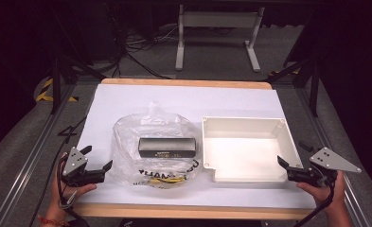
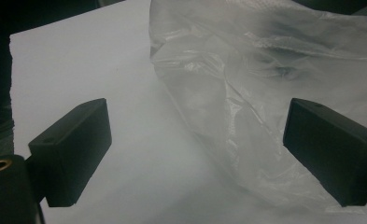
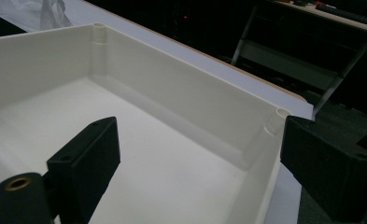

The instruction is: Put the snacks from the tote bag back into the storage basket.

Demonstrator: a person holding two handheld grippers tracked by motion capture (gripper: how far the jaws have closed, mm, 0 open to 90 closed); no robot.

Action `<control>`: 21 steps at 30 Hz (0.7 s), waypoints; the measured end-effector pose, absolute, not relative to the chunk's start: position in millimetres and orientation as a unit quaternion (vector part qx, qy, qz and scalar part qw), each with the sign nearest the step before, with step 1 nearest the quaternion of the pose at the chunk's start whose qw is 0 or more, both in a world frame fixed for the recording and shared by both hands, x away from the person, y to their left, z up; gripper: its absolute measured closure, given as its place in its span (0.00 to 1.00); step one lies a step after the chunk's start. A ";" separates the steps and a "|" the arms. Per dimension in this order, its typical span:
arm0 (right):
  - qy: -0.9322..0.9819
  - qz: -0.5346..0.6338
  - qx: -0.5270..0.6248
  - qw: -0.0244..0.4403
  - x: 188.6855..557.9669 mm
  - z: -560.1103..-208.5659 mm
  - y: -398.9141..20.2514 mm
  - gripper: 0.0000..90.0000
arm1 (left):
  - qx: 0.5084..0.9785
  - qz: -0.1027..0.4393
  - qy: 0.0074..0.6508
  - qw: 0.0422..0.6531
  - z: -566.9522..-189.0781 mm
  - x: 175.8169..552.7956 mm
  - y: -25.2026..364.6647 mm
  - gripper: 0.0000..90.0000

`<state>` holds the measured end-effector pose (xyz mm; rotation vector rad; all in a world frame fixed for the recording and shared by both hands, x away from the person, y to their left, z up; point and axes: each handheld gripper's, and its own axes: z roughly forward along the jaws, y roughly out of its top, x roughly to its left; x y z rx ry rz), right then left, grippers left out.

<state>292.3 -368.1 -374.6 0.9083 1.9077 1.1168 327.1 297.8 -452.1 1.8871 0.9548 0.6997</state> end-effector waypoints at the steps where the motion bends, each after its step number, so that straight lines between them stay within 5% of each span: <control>1: 0.744 0.433 0.349 0.369 293.5 -373.3 -367.2 0.16 | 0.760 0.282 0.385 0.441 -452.2 327.1 297.7 0.10; 21: 0.805 0.403 0.274 0.339 324.7 -341.6 -318.8 0.24 | 0.760 0.281 0.386 0.442 -452.3 326.9 297.0 0.10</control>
